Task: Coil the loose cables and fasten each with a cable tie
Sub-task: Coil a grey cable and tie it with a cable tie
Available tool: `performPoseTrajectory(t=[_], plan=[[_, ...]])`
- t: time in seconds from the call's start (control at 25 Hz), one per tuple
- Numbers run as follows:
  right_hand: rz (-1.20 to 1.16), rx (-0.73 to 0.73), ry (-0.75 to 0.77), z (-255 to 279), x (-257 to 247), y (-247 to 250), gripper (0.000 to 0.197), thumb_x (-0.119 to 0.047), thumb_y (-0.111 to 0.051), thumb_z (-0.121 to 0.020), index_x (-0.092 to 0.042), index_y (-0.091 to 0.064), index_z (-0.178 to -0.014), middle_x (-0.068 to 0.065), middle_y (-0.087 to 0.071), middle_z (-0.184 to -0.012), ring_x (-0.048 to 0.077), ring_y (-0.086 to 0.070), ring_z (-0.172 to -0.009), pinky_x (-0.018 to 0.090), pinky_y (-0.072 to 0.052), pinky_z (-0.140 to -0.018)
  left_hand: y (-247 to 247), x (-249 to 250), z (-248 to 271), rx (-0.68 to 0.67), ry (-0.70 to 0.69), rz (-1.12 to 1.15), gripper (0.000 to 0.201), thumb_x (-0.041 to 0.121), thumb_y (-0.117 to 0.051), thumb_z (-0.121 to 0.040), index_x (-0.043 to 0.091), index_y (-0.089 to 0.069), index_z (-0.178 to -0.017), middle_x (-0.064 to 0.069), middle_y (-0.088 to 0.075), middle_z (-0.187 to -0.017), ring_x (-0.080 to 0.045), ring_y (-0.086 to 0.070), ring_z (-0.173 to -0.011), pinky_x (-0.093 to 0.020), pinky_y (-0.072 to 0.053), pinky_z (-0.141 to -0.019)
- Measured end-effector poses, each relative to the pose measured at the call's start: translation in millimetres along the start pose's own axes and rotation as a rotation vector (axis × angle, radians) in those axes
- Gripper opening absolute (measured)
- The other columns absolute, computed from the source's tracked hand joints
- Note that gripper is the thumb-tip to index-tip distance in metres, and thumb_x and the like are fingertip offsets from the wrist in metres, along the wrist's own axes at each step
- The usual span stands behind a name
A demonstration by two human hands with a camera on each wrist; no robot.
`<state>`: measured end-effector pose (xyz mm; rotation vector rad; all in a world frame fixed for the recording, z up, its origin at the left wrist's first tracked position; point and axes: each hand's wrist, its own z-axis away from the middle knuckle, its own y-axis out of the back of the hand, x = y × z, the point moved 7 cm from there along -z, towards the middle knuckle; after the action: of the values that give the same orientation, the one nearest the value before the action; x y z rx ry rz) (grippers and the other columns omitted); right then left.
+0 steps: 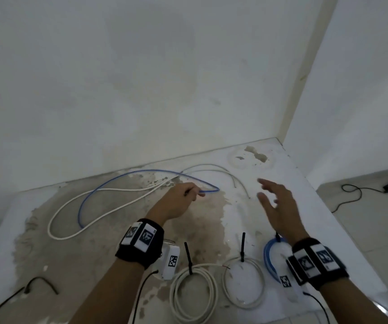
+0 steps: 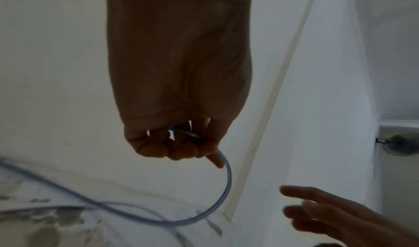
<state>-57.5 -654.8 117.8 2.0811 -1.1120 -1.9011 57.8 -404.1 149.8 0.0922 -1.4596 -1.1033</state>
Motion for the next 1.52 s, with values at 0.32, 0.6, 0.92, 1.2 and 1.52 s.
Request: performPoseTrajectory(t=[0.32,0.6,0.92,1.2,1.52], plan=[[-0.26,-0.348,0.3,-45.6,-193.0,-102.3,0.017,-0.023,-0.049,-0.104,-0.024,-0.064,-0.113,-0.005,-0.064,-0.102,0.013,-0.058,-0.095,0.026,-0.043,-0.077,103.2,40.0,88.8,0.102,-0.141,0.627,0.025,0.012,-0.043,-0.102,0.015,-0.068,-0.107,0.005,-0.067,-0.082,-0.014,-0.062,-0.085,-0.021,-0.047,-0.081],[-0.373,-0.453,0.434,-37.5,-301.4,-149.4,0.022,-0.025,-0.043,-0.105,-0.032,-0.063,-0.11,0.002,-0.07,-0.1,0.021,-0.062,-0.096,0.035,-0.048,-0.084,170.5,54.3,152.6,0.034,-0.123,1.122,0.029,0.027,-0.039,-0.099,0.012,-0.063,-0.106,0.008,-0.025,-0.055,-0.004,-0.021,-0.04,-0.019,-0.023,-0.042],[-0.222,-0.652,0.304,-10.0,-303.5,-217.2,0.022,-0.02,-0.042,-0.106,-0.018,-0.064,-0.11,-0.004,-0.064,-0.078,-0.003,-0.058,-0.066,0.021,-0.044,-0.072,294.4,27.9,222.0,0.555,-0.532,1.354,0.02,0.019,-0.037,-0.1,0.018,-0.056,-0.098,0.008,-0.058,-0.074,-0.004,-0.047,-0.052,-0.017,-0.045,-0.056],[-0.135,-0.875,0.451,47.8,-372.5,-183.7,0.04,-0.026,-0.036,-0.107,-0.021,-0.075,-0.103,-0.011,-0.042,-0.061,0.003,-0.039,-0.054,0.016,-0.034,-0.058,271.5,-17.9,205.3,0.706,-0.314,1.024,0.028,0.012,-0.027,-0.106,0.008,-0.054,-0.097,0.002,-0.062,-0.063,-0.016,-0.07,-0.065,-0.029,-0.059,-0.067],[0.123,-0.652,0.766,45.9,-402.3,-112.3,0.006,-0.033,-0.066,-0.092,-0.032,-0.071,-0.097,-0.011,-0.051,-0.057,0.009,-0.045,-0.052,0.02,-0.031,-0.052,206.8,27.7,195.9,0.324,-0.24,0.178,0.032,0.018,-0.032,-0.106,0.003,-0.059,-0.097,0.001,-0.062,-0.055,-0.016,-0.05,-0.04,-0.025,-0.04,-0.05]])
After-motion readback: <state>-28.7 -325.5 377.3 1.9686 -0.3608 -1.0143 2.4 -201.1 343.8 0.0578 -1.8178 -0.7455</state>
